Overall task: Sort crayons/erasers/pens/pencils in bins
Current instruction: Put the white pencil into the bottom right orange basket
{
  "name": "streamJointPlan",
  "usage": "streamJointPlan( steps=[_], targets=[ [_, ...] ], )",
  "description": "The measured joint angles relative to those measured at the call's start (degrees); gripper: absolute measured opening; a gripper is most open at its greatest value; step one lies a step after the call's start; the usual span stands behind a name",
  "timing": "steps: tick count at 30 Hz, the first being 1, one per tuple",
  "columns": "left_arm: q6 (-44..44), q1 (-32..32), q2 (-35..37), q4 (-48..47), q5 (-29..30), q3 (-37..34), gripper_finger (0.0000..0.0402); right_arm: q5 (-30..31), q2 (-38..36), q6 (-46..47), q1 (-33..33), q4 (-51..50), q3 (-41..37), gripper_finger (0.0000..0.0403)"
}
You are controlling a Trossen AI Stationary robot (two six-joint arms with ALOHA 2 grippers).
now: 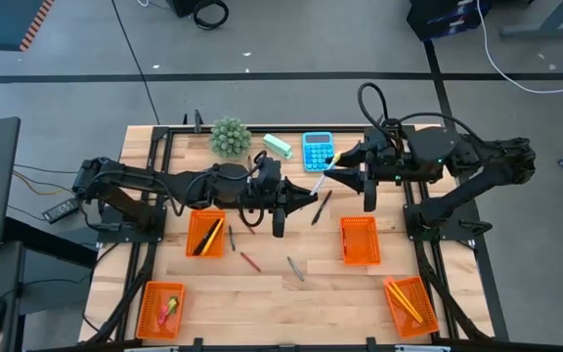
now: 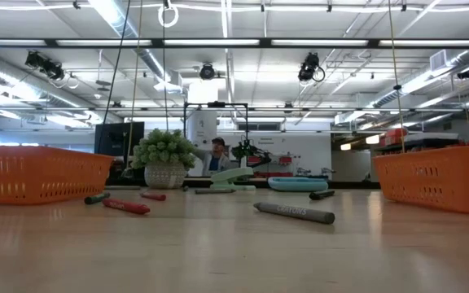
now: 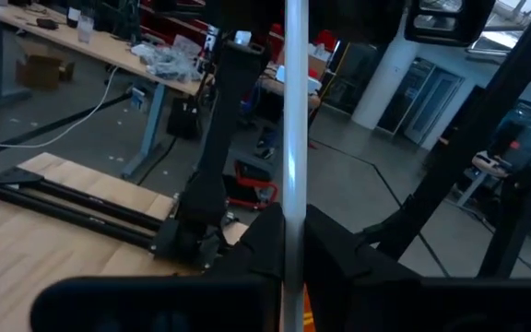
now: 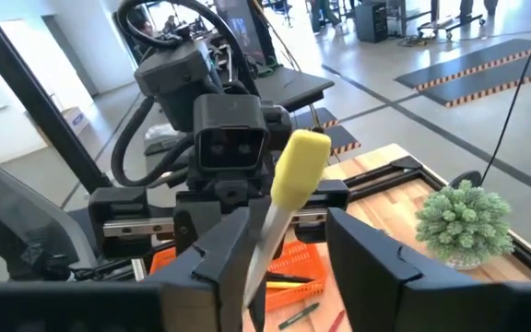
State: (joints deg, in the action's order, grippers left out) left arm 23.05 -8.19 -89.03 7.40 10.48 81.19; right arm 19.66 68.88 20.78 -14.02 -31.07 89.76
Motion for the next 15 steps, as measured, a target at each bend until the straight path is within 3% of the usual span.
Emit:
streamJointPlan(
  steps=[10,15],
  targets=[
    [-0.14,-0.28,0.0,-0.45,0.02,0.0,0.003,-0.04,0.0,0.27,-0.02,0.71,0.0,0.0055],
    [-0.52,-0.36,0.0,-0.44,0.02,0.0,0.0041,-0.46,0.0,0.5,-0.04,1.13,0.0,0.0037]
  ],
)
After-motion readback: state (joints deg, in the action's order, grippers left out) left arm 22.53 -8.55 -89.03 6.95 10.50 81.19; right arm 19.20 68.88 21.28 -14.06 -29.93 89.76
